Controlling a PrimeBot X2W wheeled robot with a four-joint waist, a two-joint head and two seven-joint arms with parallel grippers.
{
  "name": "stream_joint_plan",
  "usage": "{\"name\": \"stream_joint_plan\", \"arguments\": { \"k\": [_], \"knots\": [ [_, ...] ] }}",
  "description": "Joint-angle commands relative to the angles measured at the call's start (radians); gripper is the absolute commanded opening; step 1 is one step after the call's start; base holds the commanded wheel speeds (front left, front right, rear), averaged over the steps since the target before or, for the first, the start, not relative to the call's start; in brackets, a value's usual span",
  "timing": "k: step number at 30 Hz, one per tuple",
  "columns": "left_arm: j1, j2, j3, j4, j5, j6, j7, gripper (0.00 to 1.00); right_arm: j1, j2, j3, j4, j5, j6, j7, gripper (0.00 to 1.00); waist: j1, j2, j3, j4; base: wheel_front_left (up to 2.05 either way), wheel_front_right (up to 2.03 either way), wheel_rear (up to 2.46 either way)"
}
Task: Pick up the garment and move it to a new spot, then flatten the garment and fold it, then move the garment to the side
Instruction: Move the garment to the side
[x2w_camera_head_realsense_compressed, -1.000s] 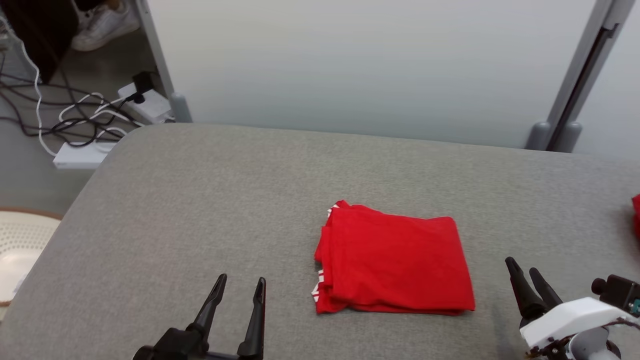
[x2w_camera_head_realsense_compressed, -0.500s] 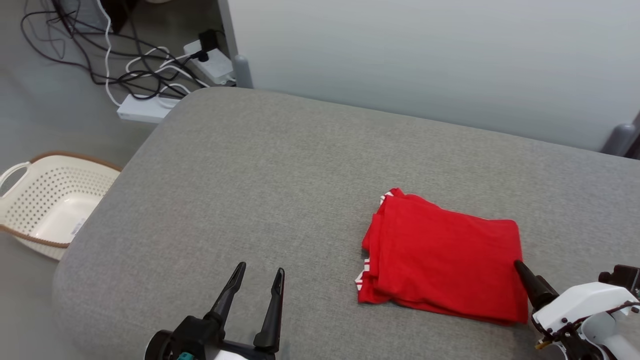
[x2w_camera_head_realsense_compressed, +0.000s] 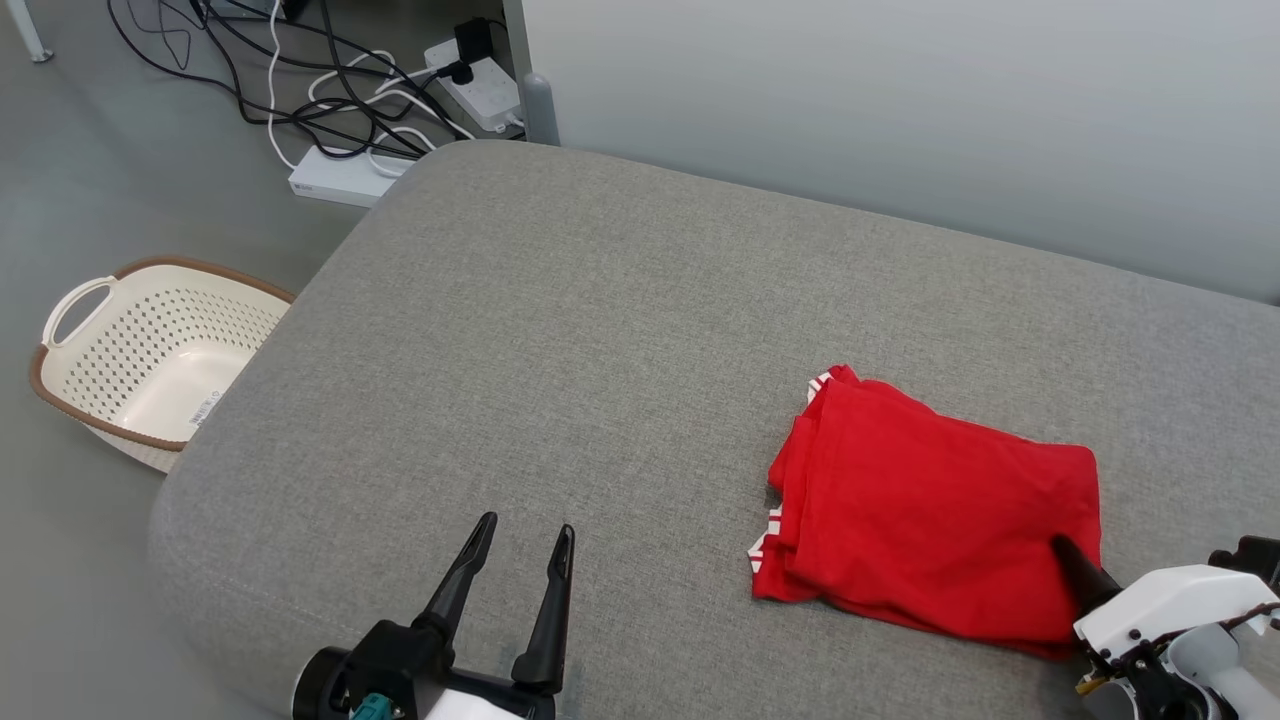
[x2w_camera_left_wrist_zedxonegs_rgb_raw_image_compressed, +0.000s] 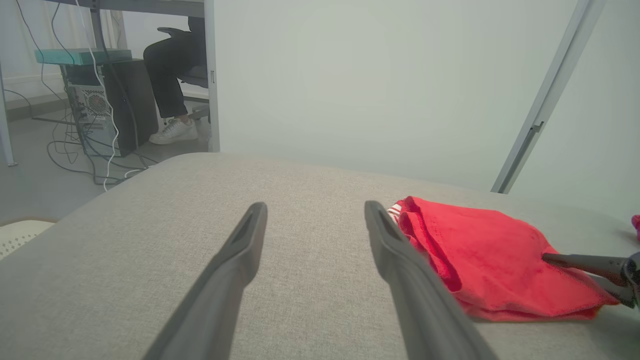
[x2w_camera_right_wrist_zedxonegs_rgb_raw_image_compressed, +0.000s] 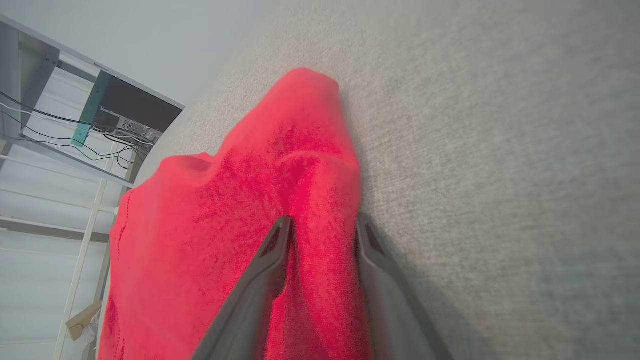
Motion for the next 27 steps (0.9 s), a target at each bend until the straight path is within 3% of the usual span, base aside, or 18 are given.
{"name": "stream_joint_plan", "arguments": {
  "k": [1, 8, 14, 21, 27],
  "knots": [
    [-0.058, 0.000, 0.026, -0.021, 0.011, -0.003, -0.010, 1.00, -0.008, -0.002, 0.020, -0.010, 0.016, 0.000, -0.011, 0.00, 0.0000, 0.0000, -0.001, 0.006, 0.00, 0.00, 0.00],
    [-0.062, 0.000, 0.030, -0.015, 0.017, -0.005, -0.010, 1.00, -0.002, 0.002, 0.046, -0.032, 0.035, 0.000, -0.037, 0.00, 0.0000, 0.0000, -0.008, 0.009, 0.00, 0.00, 0.00],
    [-0.055, 0.000, 0.036, -0.013, 0.025, -0.004, -0.010, 1.00, -0.028, -0.026, 0.120, -0.077, -0.034, 0.000, -0.131, 0.00, 0.0000, 0.0000, -0.030, -0.004, 0.00, 0.00, 0.00],
    [-0.050, 0.000, 0.047, -0.023, 0.019, 0.006, -0.010, 1.00, -0.105, -0.058, 0.233, -0.106, -0.190, 0.000, -0.192, 0.00, 0.0000, 0.0000, -0.042, -0.069, 0.00, 0.00, 0.00],
    [-0.067, 0.000, 0.049, -0.028, 0.008, 0.014, -0.010, 1.00, -0.160, -0.056, 0.220, -0.102, -0.345, 0.000, -0.197, 0.00, 0.0000, 0.0000, -0.035, -0.152, 0.00, 0.00, 0.00]
  ]
}}
